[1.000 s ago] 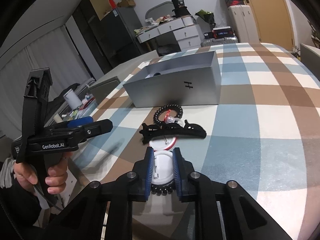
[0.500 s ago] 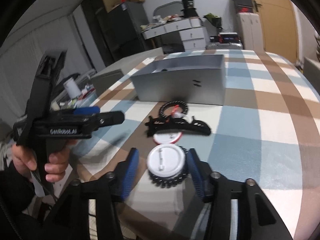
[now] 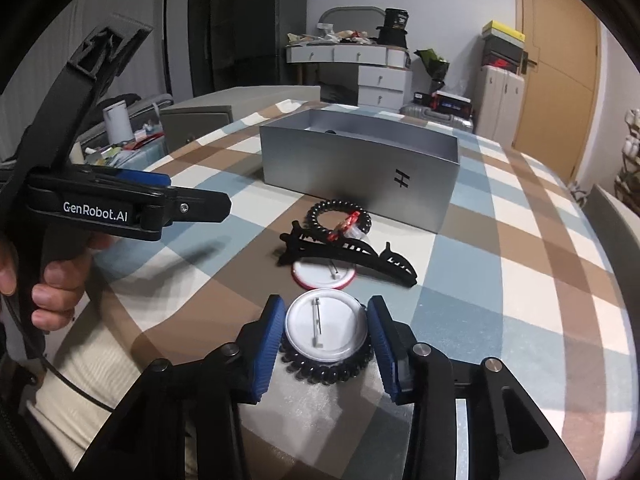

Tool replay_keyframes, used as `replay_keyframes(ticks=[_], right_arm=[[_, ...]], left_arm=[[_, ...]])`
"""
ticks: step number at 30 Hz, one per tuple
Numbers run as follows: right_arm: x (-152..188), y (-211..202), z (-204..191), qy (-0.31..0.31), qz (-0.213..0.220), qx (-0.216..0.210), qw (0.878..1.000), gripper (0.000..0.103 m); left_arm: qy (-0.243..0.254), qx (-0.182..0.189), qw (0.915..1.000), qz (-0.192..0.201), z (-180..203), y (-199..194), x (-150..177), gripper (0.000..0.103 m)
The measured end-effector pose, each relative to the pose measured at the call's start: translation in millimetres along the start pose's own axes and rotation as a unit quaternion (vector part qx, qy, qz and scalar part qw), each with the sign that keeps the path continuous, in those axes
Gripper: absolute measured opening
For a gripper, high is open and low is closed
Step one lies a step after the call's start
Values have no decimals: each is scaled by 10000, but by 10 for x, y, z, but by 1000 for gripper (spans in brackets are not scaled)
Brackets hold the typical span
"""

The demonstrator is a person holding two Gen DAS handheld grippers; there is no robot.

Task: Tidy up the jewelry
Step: 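Lift the white badge with the right tool while the left tool grasps the black claw clip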

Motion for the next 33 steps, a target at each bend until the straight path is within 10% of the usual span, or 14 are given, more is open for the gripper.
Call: replay_keyframes(ticks=[28,33], right_arm=[[-149,-317,720,1101,691,-370,9908,41],[-182,-330,796,1121,773,-401,9899,41]], left_arm=[[897,1126,9894,-192,662,178,-389,101],[936,1421,9844,-435,730,245,-449,70]])
Point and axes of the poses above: each gripper's, at about its wrist camera, not at the fingertips, and y roughly the way its jaws point, z to its right, x to its underside, the point moved 4 cm from there along y, roughly the way its jaws point, and after that the axes turned 13 degrees about -z, right-handed, at the moved point
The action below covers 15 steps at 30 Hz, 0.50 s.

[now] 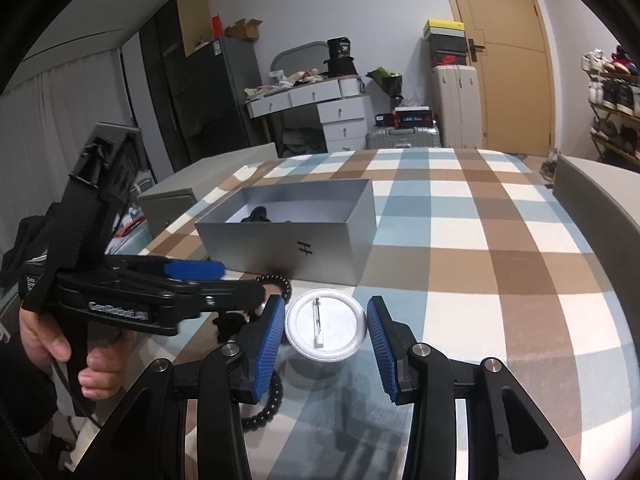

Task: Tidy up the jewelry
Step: 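Lift the white badge with the right tool while the left tool grasps the black claw clip, then carry the badge and claw clip over the grey box with both tools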

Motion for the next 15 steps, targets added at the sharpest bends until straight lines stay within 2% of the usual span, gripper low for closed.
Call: replay_keyframes(ticks=[1,2,3,5,7,9,11,15], right_arm=[[-7,5,13,26,11,-25,10000,41],[-8,16,23,47,2,-59,10000,41],[-9,27,31,65,-7,-90,9999,41],[-7,50,39,78,-13,-122,9999,41],[-4,65,49,81,-26,-150,9999,41],[-8,75,62,96,-25,-181,9998,41],[-14,83,70,105,-25,-204,9997,41],[-12,80,79,106,-3,-245,9996,41]], left_arm=[[6,82,9999,-58,0,13,-2,63],[22,201,9997,-137,2,31,-4,51],[26,247,9995,-180,21,40,5,46],[54,318,9992,-239,45,50,11,42],[97,358,9988,-315,74,69,27,34],[138,344,9982,-468,100,115,35,21],[151,270,9983,-503,108,127,33,17],[155,319,9979,-537,110,128,34,16]])
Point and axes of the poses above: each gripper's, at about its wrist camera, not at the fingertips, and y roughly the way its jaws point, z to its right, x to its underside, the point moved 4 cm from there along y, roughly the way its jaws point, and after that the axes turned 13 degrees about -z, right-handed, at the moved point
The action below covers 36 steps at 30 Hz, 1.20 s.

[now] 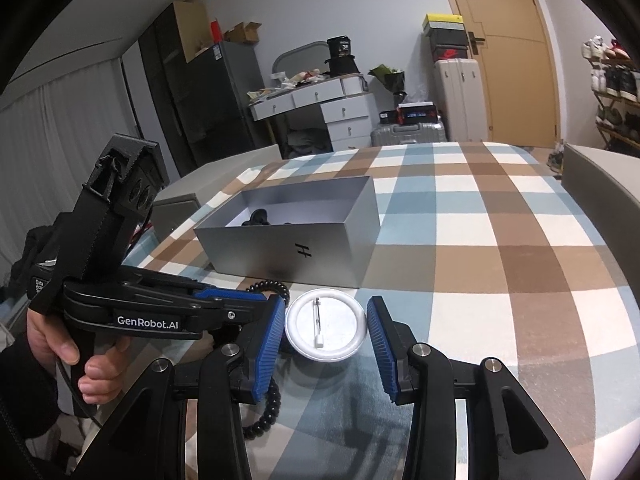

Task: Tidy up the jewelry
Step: 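Carry the badge and claw clip over the grey box with both tools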

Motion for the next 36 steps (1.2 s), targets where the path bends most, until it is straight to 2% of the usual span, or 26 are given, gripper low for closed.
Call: replay_keyframes(ticks=[3,8,16,24,31,36], right_arm=[[2,-13,0,9,19,-12,10000,41],[-26,-33,-20,-8,47,-24,10000,41],[-109,-60,-114,-62,124,-151,9998,41],[-440,-52,-201,-180,269,-400,9987,41],[-811,60,-296,-419,272,-491,9975,41],[-1032,192,-379,-684,265,-420,9964,41]], left_arm=[[-18,-17,10000,8,-8,-13,-4,16],[44,-44,9997,234,12,-159,3,16],[54,-37,9969,788,0,-492,-38,16],[-28,-255,9904,1355,-128,-782,-240,16],[-217,-344,9866,1579,-298,-799,-457,16],[-316,-291,9863,1593,-403,-745,-573,16]])
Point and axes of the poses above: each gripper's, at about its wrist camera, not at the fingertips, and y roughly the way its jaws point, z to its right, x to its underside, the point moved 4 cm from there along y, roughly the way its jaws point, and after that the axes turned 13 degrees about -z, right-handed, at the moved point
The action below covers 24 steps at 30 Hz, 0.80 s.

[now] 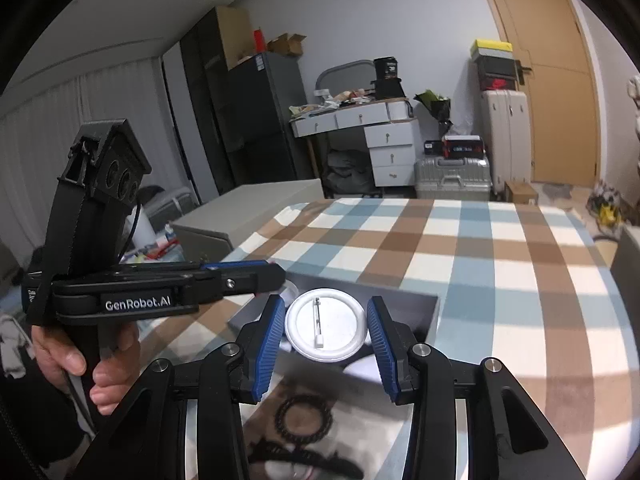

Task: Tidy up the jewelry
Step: 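Carry the badge and claw clip over the grey box with both tools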

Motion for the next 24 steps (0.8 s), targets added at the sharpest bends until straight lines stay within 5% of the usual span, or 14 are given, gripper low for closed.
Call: replay_keyframes(ticks=[24], right_arm=[[-68,624,361,341,-494,5,9982,41]], left_arm=[[-198,119,9986,-476,-237,356,-58,16]])
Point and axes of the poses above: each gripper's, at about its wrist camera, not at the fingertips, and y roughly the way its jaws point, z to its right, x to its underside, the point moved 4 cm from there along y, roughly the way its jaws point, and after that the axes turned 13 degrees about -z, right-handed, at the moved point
